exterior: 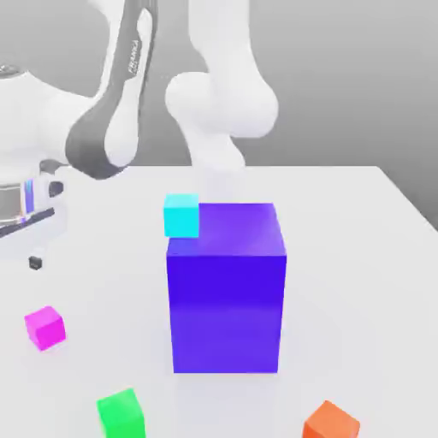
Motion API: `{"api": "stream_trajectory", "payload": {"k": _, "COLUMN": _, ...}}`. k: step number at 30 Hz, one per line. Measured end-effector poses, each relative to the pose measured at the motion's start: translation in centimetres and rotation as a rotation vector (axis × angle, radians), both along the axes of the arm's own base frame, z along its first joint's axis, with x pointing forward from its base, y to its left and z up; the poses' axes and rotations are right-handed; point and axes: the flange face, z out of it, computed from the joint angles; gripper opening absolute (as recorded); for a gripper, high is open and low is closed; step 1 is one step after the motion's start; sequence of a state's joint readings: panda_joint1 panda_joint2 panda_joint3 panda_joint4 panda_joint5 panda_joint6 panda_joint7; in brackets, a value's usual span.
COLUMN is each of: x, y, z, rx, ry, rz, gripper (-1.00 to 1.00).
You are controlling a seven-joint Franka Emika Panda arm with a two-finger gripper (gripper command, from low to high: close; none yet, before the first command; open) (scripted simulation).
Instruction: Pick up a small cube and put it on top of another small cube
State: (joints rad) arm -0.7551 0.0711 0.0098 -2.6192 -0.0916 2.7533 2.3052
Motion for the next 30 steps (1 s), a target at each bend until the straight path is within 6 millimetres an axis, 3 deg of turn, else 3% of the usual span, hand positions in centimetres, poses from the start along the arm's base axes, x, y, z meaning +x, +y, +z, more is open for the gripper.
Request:
{"api": "stream_trajectory", "payload": {"k": 3, "x": -2.1, "y": -0.2, "z": -3.4, "rx": 0.057, "ry": 0.012, "rz": -0.154, "gripper": 0.00}}
{"api": "stream_trajectory", "payload": {"k": 8, "x": -2.5, "y": -0.3, "z": -8.9, "rx": 0.071, "ry": 0.014, "rz": -0.195, "gripper": 0.00}}
{"api": "stream_trajectory", "payload": {"k": 9, "x": -2.6, "y": -0.3, "z": -9.9, "rx": 0.071, "ry": 0.016, "rz": -0.195, "gripper": -1.00}}
{"api": "stream_trajectory", "payload": {"k": 16, "x": -2.6, "y": -0.3, "z": -10.0, "rx": 0.070, "ry": 0.014, "rz": -0.196, "gripper": -1.00}}
{"api": "stream_trajectory", "payload": {"k": 22, "x": -2.1, "y": 0.0, "z": -4.4, "rx": 0.070, "ry": 0.016, "rz": -0.177, "gripper": -1.00}}
{"api": "stream_trajectory", "payload": {"k": 26, "x": 6.4, "y": 5.5, "z": -2.0, "rx": 0.070, "ry": 0.030, "rz": 0.125, "gripper": -1.00}}
{"api": "stream_trajectory", "payload": {"k": 30, "x": 14.3, "y": 14.1, "z": 0.5, "rx": 0.062, "ry": 0.038, "rz": 0.451, "gripper": -1.00}}
